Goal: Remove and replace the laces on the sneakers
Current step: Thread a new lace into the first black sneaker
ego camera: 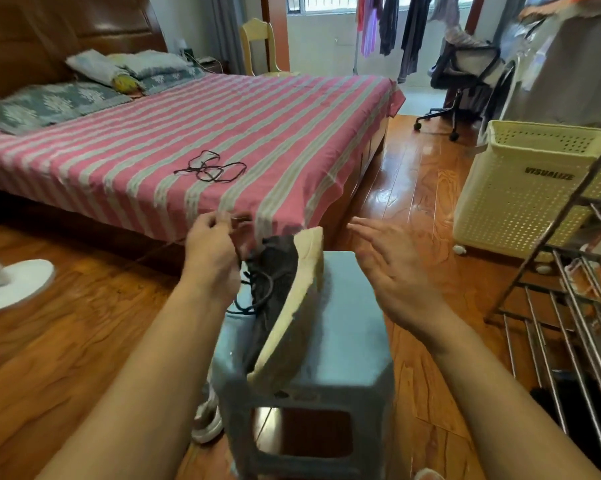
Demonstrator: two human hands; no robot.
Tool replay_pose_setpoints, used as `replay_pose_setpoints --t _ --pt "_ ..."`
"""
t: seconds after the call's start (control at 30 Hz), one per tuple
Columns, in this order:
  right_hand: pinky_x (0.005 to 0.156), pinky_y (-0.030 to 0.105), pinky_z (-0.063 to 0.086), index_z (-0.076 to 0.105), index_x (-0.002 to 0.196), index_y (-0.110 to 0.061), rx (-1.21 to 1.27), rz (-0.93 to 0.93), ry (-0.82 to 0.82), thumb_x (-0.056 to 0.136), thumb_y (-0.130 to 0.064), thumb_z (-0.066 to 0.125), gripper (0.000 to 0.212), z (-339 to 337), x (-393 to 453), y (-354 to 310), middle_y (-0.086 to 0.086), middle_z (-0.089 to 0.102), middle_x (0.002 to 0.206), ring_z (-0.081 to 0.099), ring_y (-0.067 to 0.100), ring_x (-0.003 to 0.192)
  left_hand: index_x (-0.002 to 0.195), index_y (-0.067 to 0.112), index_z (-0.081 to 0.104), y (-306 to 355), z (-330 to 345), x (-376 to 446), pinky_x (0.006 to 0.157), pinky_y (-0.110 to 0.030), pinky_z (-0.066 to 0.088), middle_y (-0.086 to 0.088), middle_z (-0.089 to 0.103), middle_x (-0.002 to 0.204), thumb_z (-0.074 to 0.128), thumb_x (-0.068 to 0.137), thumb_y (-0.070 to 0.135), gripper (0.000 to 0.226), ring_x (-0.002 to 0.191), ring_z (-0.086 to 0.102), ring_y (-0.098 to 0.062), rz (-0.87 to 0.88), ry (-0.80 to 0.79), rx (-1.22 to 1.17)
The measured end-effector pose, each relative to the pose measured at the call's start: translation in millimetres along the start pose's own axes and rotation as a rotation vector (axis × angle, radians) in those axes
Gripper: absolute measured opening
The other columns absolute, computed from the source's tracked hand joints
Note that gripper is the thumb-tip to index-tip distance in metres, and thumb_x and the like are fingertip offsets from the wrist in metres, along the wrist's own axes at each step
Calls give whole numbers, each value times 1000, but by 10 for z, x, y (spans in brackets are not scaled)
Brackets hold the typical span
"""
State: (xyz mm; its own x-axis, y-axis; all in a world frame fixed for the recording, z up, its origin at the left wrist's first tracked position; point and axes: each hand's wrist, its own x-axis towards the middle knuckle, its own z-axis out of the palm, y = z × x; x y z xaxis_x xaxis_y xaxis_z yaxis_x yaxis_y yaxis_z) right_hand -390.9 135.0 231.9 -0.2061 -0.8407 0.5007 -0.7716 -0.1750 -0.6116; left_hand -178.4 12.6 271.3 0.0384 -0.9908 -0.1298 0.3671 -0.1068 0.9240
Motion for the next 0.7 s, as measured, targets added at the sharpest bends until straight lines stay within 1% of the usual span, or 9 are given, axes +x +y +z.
replay_pose_setpoints --t 0.07,0.13,0.23,0.3,0.4,0.47,0.53,0.6,0.7 --pt "104 0 13 53 143 -27 9 -12 -71 104 -35 48 40 118 73 -133 -25 45 137 31 -14 128 111 4 50 -40 98 -137 74 -46 63 -18 68 97 33 113 18 22 83 74 -31 -156 -146 -118" --pt "104 -2 14 54 139 -30 7 -79 -117 102 -26 55 37 241 153 -197 -29 47 130 32 -25 121 102 1 49 -112 142 -216 69 -43 64 -14 73 84 32 113 17 26 79 76 -30 -185 -236 -112" --pt "113 30 35 59 136 -21 -15 -54 -265 98 -23 57 38 414 293 -301 -6 61 133 49 6 127 92 7 51 -24 168 -290 73 -41 60 -10 72 76 36 112 15 26 71 73 -27 -58 -329 57" --pt "118 40 28 52 144 -21 -117 -22 -372 98 -31 56 48 548 353 -415 3 52 146 39 22 137 95 10 52 169 123 -263 63 -35 53 -9 72 79 40 111 18 21 61 68 -21 18 -362 172" --pt "124 45 11 44 150 -31 -286 -124 -447 101 -47 37 52 767 467 -505 -2 33 162 16 26 151 100 11 52 408 -33 -154 45 -25 45 -8 74 83 41 111 21 18 49 55 -15 153 -313 279" --pt "123 44 11 56 141 -29 -357 -95 -559 102 -49 32 50 800 581 -535 -1 41 157 22 28 150 99 11 53 431 -161 -65 45 -26 44 -13 74 89 42 111 21 19 48 50 -15 195 -246 275" --pt "112 42 30 69 121 -19 -330 -45 -595 99 -48 41 46 727 651 -525 2 62 132 48 28 129 98 12 52 398 -275 -4 44 -24 42 -16 74 91 43 111 21 18 50 49 -14 185 -183 263" --pt "100 38 44 66 113 -12 -210 14 -524 95 -31 57 28 576 580 -436 3 64 116 56 22 109 101 12 51 364 -357 18 43 -24 38 -15 75 90 42 111 21 16 51 51 -15 164 -172 242" --pt "114 25 28 52 135 -21 -172 94 -594 89 -5 61 50 248 263 -205 -5 41 152 36 10 139 101 11 50 392 -360 -37 48 -26 35 -13 77 93 41 111 20 16 53 54 -16 156 -195 168"
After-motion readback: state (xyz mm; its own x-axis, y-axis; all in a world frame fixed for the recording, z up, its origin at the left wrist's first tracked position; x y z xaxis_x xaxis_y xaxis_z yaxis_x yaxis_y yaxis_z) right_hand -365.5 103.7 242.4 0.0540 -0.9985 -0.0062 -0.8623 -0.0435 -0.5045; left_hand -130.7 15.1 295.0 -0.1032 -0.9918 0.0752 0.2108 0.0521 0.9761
